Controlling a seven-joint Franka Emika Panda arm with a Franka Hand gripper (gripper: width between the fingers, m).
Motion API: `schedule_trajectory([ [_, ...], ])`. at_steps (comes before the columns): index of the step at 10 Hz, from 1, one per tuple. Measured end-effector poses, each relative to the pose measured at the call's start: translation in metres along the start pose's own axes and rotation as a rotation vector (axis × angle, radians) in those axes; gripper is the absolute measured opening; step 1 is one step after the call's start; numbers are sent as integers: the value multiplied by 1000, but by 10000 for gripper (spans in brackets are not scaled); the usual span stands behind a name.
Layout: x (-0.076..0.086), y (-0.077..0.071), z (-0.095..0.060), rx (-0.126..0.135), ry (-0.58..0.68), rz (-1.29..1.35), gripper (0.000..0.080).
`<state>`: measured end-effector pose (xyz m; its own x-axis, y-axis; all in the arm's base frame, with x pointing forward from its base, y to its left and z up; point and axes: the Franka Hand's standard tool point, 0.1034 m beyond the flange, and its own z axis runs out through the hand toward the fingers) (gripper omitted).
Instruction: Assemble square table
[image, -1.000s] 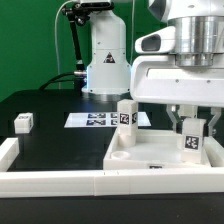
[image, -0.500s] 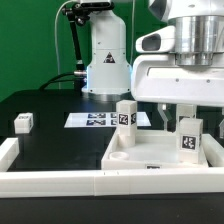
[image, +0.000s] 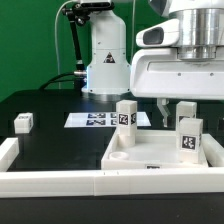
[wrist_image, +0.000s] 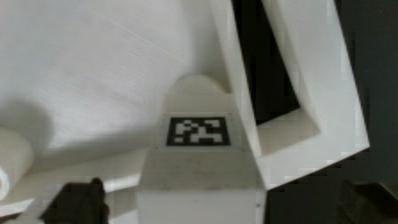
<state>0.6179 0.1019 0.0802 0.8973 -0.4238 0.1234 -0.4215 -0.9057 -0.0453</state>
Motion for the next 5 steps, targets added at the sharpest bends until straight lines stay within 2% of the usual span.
schedule_trajectory([
  [3, 0, 0, -1, -1, 1, -23, 648],
  [5, -1, 3, -14, 5, 7, -167, 648],
])
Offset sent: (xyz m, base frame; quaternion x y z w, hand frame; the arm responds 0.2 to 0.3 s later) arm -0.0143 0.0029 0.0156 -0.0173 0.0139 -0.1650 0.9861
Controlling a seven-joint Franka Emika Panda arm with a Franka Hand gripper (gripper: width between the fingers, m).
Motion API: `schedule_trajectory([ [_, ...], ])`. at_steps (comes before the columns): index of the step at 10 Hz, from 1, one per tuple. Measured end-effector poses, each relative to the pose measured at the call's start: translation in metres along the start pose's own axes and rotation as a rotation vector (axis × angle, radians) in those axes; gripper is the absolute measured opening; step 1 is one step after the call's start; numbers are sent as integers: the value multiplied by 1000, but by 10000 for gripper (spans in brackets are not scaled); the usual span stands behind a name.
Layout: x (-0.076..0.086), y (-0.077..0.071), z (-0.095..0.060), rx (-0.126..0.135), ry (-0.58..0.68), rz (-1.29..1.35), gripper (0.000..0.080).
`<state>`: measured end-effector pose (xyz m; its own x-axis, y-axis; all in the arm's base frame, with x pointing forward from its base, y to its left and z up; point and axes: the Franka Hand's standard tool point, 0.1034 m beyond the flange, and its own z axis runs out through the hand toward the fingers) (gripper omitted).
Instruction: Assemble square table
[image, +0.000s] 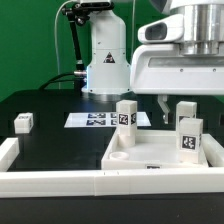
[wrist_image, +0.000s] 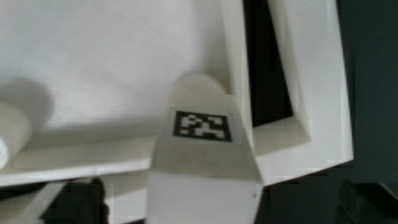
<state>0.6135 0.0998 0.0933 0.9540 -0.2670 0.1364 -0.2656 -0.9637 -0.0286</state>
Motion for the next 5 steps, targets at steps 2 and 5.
schedule_trajectory([
  [2, 1, 20, -16, 12, 3, -71, 648],
  [5, 5, 87, -10, 8, 2, -100, 648],
])
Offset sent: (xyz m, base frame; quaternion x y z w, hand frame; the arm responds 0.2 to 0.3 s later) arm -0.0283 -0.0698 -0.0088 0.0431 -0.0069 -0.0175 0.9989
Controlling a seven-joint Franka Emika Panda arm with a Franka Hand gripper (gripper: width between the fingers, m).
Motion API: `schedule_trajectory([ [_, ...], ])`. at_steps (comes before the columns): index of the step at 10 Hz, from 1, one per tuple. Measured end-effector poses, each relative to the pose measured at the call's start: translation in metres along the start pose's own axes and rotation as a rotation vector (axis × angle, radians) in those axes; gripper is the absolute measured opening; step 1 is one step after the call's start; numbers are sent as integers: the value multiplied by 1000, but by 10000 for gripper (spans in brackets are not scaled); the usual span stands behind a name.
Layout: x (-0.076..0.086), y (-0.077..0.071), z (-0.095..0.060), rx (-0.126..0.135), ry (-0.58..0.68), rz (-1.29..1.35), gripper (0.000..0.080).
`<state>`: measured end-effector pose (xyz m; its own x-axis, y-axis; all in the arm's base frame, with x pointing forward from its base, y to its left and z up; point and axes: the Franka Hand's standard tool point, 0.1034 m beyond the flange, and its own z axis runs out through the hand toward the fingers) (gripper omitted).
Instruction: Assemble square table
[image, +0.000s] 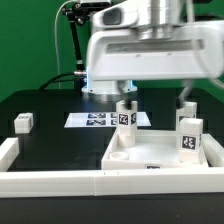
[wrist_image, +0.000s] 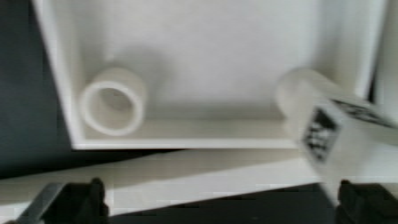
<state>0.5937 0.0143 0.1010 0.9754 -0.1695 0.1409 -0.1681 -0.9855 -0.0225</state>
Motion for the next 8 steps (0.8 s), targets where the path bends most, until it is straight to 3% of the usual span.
schedule_trajectory([
  [2, 1, 39, 13, -32, 1, 60, 648],
  [4, 1, 40, 13, -33, 0, 47, 648],
  [7, 3, 66, 14, -46, -2, 53, 648],
  [8, -2, 84, 16, -56, -11, 26, 648],
])
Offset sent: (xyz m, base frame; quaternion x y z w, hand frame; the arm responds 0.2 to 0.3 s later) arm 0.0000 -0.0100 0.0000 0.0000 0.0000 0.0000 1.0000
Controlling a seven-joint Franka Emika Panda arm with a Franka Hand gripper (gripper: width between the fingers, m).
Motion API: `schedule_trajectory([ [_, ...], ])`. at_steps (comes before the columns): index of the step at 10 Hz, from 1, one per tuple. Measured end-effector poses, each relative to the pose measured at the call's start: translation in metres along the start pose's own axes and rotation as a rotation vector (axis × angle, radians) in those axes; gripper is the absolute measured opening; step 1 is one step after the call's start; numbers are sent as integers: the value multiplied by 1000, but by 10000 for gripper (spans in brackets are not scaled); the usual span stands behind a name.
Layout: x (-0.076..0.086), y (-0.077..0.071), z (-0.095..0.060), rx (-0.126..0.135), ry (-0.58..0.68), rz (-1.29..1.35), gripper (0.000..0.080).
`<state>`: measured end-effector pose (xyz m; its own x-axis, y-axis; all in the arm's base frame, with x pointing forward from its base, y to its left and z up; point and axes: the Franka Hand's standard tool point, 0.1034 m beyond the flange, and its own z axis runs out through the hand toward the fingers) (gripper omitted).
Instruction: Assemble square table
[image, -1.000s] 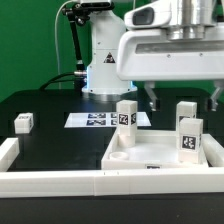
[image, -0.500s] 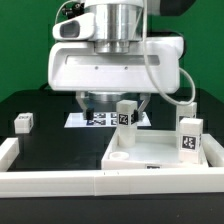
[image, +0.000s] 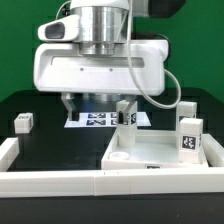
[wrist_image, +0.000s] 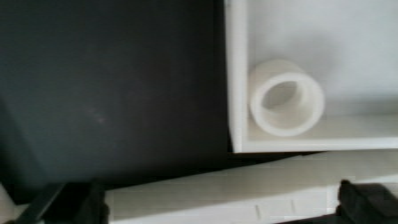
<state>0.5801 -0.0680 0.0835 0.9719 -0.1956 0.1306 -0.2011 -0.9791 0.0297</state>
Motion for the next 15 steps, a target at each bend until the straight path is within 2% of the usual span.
schedule_trajectory([
  [2, -15, 39, 2, -14, -16, -34, 648],
  [4, -30, 71, 3, -16, -31, -82, 648],
  [5, -32, 86, 4, -17, -35, -80, 648],
  [8, -32, 96, 4, -21, -39, -68, 648],
  [11, -33, 95, 5, -21, -39, -70, 648],
  [13, -48, 106, 6, -24, -56, -83, 648],
  [15, -56, 116, 4, -23, -64, -130, 648],
])
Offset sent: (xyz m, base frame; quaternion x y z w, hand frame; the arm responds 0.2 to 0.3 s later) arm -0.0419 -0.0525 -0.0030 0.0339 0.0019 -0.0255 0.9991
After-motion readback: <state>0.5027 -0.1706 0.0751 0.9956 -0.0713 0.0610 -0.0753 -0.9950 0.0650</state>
